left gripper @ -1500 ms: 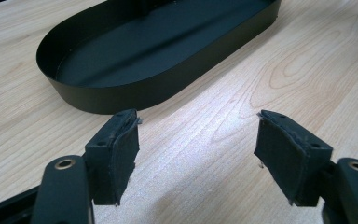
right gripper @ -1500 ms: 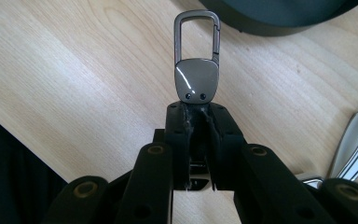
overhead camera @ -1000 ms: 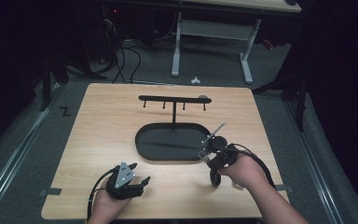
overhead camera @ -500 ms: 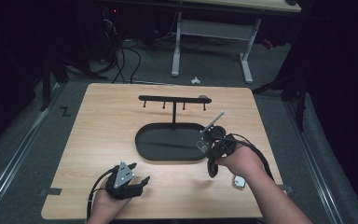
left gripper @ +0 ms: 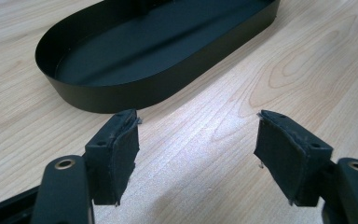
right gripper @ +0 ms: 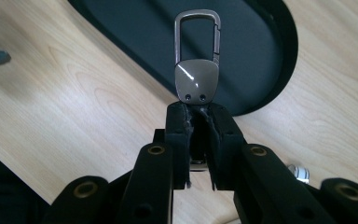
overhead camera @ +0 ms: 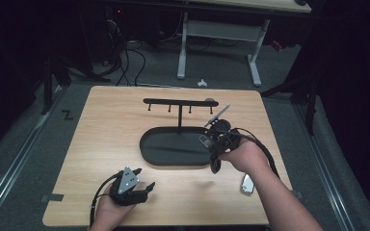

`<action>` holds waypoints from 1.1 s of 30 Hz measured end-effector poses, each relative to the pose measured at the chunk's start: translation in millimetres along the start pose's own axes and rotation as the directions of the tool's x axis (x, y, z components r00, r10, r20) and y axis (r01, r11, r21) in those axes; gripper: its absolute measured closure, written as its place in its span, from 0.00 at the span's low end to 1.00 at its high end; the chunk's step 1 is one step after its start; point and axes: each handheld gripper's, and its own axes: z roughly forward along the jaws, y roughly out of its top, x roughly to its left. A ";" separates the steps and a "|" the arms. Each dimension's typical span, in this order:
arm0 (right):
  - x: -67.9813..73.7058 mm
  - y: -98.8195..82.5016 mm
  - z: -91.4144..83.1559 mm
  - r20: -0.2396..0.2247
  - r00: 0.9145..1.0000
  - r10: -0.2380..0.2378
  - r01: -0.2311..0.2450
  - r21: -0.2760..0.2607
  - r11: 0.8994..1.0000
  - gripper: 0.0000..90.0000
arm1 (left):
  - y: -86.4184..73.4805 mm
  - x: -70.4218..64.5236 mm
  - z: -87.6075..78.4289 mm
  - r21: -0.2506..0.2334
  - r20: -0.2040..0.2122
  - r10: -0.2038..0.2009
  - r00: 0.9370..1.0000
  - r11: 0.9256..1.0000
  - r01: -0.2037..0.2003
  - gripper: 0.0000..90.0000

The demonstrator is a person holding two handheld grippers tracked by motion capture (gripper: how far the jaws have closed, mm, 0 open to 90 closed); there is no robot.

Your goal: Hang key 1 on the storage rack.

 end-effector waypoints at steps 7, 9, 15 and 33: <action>-1.3 10.9 -4.6 -0.001 1.000 0.005 -0.005 -0.021 1.000 0.89 | -0.3 -0.1 0.4 0.000 0.002 0.000 1.000 1.000 0.000 0.34; -1.7 15.2 -5.8 -0.002 1.000 0.005 -0.005 -0.025 1.000 0.89 | -0.3 -0.2 0.5 0.000 0.002 0.000 1.000 1.000 0.000 0.34; -3.6 23.3 -8.3 0.010 1.000 0.004 -0.003 -0.035 0.999 0.89 | -0.4 0.4 0.1 -0.001 0.003 -0.003 1.000 1.000 0.003 0.34; -5.1 50.6 -15.6 0.012 1.000 0.019 -0.018 -0.086 0.996 0.89 | -0.7 1.6 0.2 0.003 0.009 -0.003 1.000 1.000 0.003 0.34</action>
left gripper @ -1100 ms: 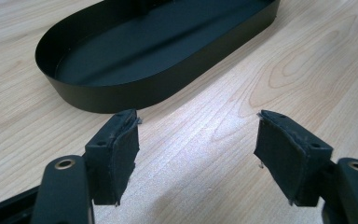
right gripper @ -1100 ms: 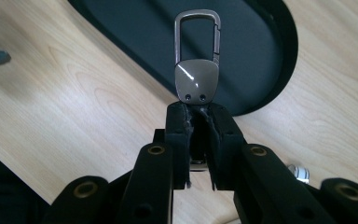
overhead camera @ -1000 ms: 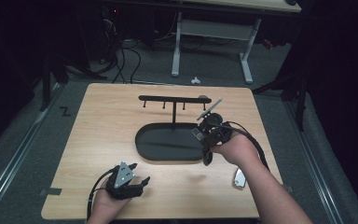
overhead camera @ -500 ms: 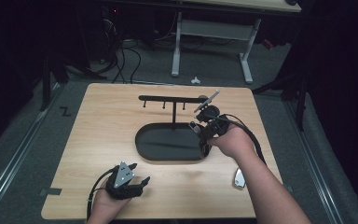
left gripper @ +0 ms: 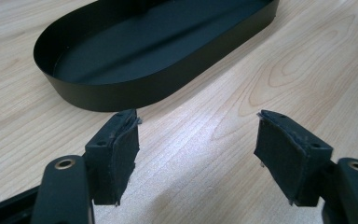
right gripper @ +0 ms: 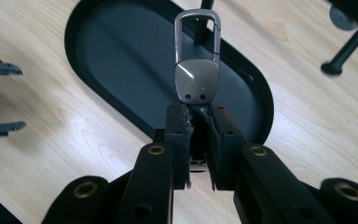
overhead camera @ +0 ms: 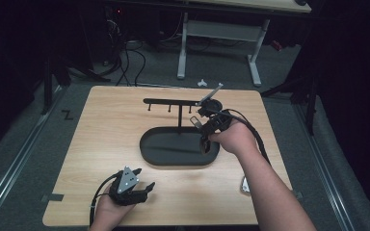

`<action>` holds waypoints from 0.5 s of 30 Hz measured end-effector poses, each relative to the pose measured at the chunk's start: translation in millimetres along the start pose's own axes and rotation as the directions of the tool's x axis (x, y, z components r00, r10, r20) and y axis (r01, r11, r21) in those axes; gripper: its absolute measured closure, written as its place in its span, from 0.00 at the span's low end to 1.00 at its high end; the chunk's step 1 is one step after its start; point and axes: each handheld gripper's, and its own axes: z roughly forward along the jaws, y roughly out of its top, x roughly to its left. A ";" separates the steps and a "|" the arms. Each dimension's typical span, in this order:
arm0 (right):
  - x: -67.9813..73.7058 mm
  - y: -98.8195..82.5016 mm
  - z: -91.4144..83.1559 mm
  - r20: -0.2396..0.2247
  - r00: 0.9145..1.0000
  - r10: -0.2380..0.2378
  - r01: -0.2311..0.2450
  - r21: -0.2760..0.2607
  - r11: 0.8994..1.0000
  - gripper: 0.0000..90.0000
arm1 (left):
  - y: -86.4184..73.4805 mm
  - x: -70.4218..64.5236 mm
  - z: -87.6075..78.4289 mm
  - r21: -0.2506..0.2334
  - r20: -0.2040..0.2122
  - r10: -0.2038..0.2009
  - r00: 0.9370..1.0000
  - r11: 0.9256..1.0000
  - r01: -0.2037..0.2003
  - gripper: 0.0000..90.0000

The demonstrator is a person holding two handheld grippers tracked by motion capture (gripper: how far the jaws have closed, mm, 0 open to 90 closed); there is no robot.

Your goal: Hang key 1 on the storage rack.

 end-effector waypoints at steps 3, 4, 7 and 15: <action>0.5 5.8 -0.6 0.005 1.000 -0.004 0.004 -0.006 1.000 0.89 | 0.0 0.0 0.0 -0.001 0.001 -0.001 1.000 1.000 0.001 0.34; 0.9 7.4 -0.7 0.005 1.000 0.003 -0.003 -0.006 1.000 0.89 | -0.1 0.1 -0.1 -0.002 0.001 -0.001 1.000 1.000 0.001 0.34; 0.8 10.5 -0.4 0.005 1.000 0.002 -0.002 -0.012 1.000 0.89 | -0.2 0.4 -0.2 -0.001 0.002 -0.002 1.000 1.000 0.002 0.34; -4.2 21.7 -1.6 0.010 1.000 0.018 -0.017 -0.030 0.999 0.90 | -0.3 0.5 0.0 0.002 0.003 -0.002 1.000 1.000 0.002 0.34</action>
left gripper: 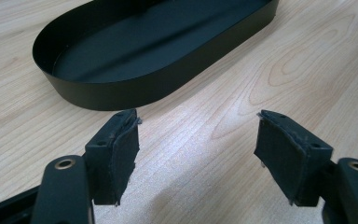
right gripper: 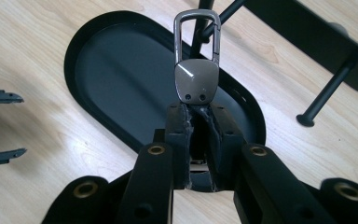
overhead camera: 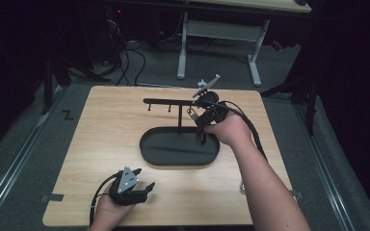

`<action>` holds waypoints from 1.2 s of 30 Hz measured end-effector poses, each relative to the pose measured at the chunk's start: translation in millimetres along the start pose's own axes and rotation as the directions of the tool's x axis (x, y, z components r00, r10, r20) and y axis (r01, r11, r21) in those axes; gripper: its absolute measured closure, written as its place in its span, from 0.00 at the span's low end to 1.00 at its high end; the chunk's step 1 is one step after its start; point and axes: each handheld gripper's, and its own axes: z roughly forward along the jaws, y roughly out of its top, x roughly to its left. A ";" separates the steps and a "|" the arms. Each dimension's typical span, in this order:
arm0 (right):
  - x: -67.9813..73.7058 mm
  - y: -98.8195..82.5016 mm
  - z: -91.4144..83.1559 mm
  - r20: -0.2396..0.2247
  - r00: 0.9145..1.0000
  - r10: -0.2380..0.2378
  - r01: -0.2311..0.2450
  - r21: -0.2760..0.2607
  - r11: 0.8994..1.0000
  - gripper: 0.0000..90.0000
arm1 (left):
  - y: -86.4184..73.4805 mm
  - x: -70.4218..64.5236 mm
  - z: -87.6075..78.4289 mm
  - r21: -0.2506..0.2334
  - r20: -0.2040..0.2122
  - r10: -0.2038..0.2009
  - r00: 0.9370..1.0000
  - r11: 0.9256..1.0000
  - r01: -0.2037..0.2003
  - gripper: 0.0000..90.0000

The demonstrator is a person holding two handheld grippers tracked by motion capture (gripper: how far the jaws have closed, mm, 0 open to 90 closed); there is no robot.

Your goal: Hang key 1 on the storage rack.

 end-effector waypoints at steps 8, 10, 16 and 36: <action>-2.6 5.4 6.0 0.008 1.000 0.002 -0.002 0.001 1.000 0.89 | -0.2 -0.5 0.4 -0.002 -0.002 -0.002 1.000 1.000 0.002 0.34; -2.2 6.3 8.8 0.004 1.000 0.010 -0.010 0.003 1.000 0.89 | -0.2 -0.4 0.4 -0.001 -0.001 -0.002 1.000 1.000 0.002 0.34; -4.2 7.8 19.2 0.018 1.000 0.012 -0.012 0.013 1.000 0.89 | -0.4 0.0 0.1 0.004 0.000 0.000 1.000 1.000 0.000 0.34; -3.4 12.6 45.5 0.064 0.997 0.046 -0.046 -0.002 0.999 0.80 | -1.0 0.6 0.8 0.005 -0.005 0.004 1.000 1.000 -0.004 0.34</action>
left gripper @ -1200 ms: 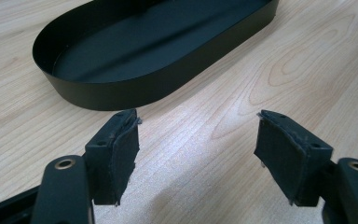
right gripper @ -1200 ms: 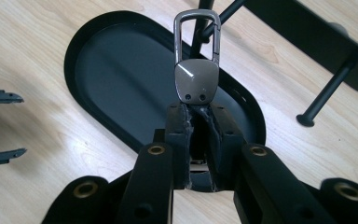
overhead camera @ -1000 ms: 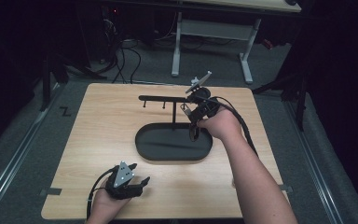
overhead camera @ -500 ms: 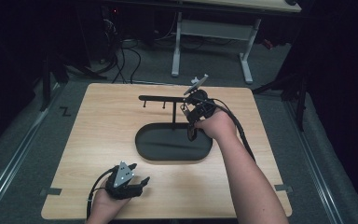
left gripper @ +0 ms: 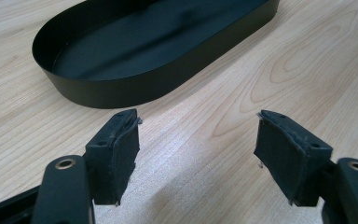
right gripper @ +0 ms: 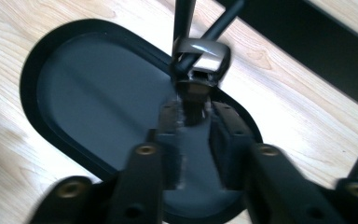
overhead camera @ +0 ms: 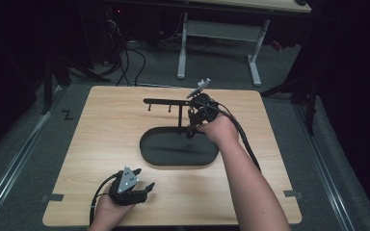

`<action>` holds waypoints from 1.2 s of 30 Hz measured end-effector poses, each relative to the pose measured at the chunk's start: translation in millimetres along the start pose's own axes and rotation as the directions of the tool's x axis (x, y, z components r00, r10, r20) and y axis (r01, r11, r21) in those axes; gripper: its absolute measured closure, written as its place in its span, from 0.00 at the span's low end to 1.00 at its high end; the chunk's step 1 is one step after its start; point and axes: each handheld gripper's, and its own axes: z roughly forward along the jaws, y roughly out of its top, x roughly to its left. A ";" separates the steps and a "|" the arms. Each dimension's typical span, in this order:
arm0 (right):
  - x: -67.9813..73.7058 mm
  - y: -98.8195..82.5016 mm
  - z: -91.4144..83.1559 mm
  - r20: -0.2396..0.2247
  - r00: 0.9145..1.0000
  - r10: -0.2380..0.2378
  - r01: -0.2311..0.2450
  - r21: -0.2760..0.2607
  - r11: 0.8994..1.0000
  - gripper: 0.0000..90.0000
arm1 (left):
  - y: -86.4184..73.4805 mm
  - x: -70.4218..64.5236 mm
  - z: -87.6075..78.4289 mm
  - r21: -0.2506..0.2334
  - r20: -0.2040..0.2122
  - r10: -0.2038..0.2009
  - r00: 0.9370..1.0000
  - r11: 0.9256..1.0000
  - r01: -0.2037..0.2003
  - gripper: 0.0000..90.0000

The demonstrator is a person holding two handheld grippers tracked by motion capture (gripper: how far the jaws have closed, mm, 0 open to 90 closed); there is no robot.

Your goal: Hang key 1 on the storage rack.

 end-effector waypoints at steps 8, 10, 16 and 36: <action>-2.1 -12.1 -3.4 -0.015 1.000 -0.001 0.001 0.005 1.000 0.73 | -0.1 0.1 0.5 0.010 0.004 0.003 1.000 1.000 -0.003 0.34; -3.1 -17.9 -5.8 -0.016 1.000 0.005 -0.005 0.001 1.000 0.71 | -0.2 -0.6 1.2 0.005 0.001 0.004 1.000 1.000 -0.004 0.34; -8.8 -41.4 -12.0 -0.018 1.000 0.021 -0.021 -0.021 1.000 0.63 | 0.1 -1.0 2.0 0.011 0.002 0.010 1.000 1.000 -0.010 0.34; -15.6 -144.3 4.2 -0.096 0.994 0.054 -0.059 -0.046 0.997 0.49 | 0.1 -5.2 6.1 0.025 0.009 0.028 1.000 0.999 -0.028 0.34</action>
